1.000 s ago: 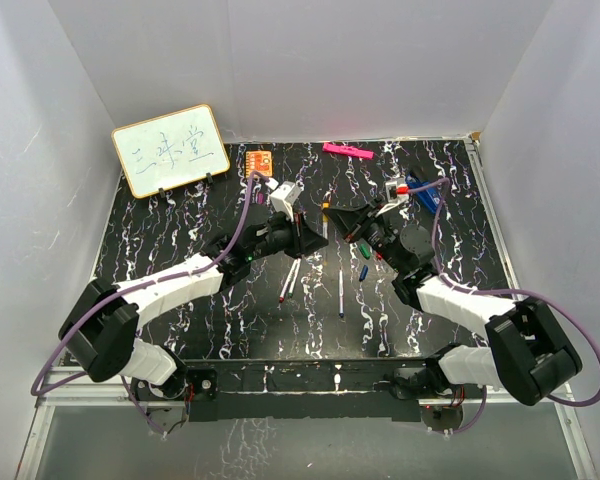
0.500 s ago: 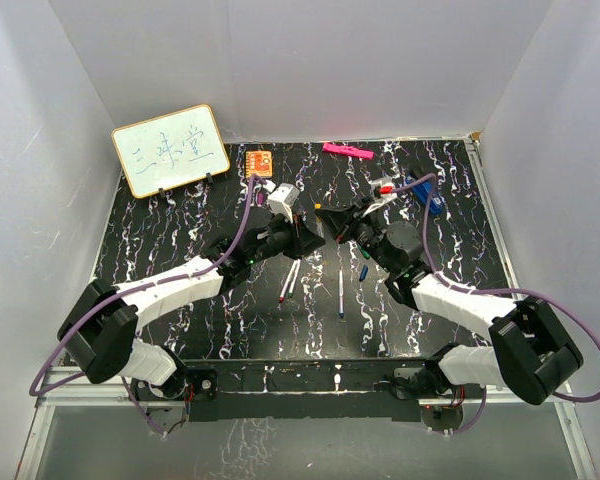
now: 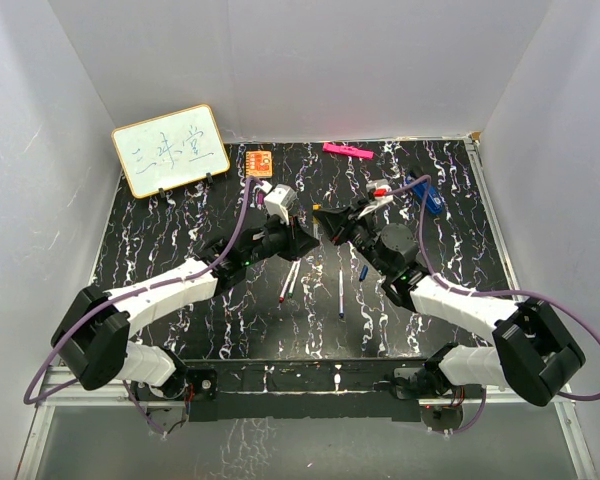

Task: Insert the pens into the pen caps

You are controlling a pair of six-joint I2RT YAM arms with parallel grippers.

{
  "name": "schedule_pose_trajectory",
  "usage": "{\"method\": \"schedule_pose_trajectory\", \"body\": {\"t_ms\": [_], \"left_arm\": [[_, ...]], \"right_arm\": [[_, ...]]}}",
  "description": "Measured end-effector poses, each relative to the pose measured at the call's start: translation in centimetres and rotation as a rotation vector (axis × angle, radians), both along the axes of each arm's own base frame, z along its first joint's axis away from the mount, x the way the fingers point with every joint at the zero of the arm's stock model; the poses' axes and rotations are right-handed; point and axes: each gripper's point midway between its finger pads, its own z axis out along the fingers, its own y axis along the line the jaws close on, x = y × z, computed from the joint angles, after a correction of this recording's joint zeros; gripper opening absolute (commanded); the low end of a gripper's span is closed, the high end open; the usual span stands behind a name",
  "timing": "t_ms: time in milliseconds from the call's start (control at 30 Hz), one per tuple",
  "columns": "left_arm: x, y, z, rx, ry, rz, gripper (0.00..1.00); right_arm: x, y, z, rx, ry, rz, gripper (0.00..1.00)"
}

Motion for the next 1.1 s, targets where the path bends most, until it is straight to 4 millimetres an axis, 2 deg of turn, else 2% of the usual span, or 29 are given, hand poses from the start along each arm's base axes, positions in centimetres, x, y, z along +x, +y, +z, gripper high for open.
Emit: {"method": "schedule_pose_trajectory", "body": {"t_ms": [167,800,1100], "left_arm": [[0.2,0.3,0.0,0.008,-0.008,0.002,0.0],[0.1,1.7,-2.0,0.07,0.048,-0.006,0.0],[0.3,2.8,-2.4,0.093,0.064,0.006,0.0]], "right_arm": [[0.0,0.2,0.1,-0.013,-0.002,0.004,0.0],[-0.9,1.9,-1.9,-0.075,0.028,0.0,0.0],[-0.6,2.4,-2.6,-0.097,0.046,-0.014,0.0]]}}
